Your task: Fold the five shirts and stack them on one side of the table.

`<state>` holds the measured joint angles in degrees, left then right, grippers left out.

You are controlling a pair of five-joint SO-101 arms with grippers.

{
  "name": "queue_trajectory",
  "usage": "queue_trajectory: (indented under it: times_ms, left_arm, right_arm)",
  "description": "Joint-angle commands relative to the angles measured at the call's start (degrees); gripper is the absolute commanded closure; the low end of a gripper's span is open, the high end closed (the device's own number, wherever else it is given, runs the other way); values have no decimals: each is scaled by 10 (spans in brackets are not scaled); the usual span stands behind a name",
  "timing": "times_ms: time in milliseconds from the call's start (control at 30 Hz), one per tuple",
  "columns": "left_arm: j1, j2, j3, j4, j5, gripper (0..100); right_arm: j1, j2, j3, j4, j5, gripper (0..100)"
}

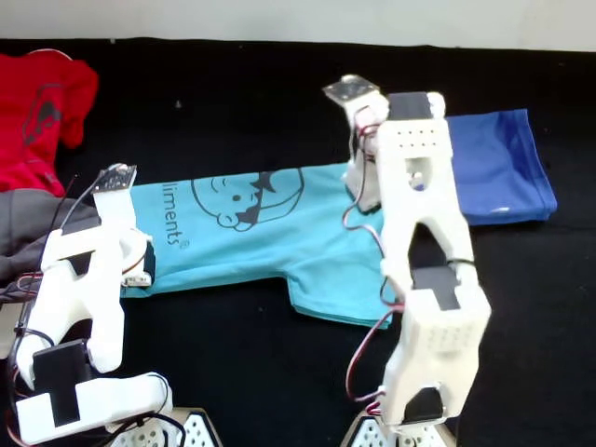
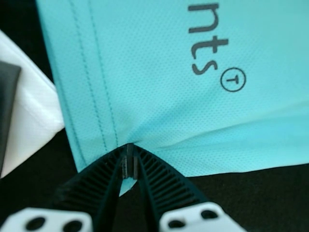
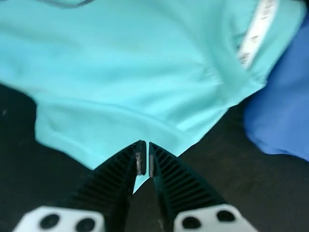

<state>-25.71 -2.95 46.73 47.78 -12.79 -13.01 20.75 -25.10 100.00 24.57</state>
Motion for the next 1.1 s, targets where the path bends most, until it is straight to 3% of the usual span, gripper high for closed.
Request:
queue_trajectory:
  times_ms: [0, 200, 400, 767, 933, 1067]
  left_arm:
    - [-17, 0, 2, -18, 2, 992]
    - [-17, 0, 2, -18, 2, 992]
    - [-17, 0, 2, -18, 2, 992]
    - [-16, 0, 2, -18, 2, 992]
    - [-16, 0, 2, -18, 2, 992]
    - [-16, 0, 2, -18, 2, 992]
  right_arm:
    - [-43, -78, 100, 7, 9, 974]
    - [-95, -187, 342, -76, 120, 970]
    - [-116, -236, 512, -196, 136, 827]
    - [-125, -237, 606, -276, 180, 824]
    - [-125, -237, 625, -276, 181, 739]
    - [-124, -236, 635, -299, 181, 728]
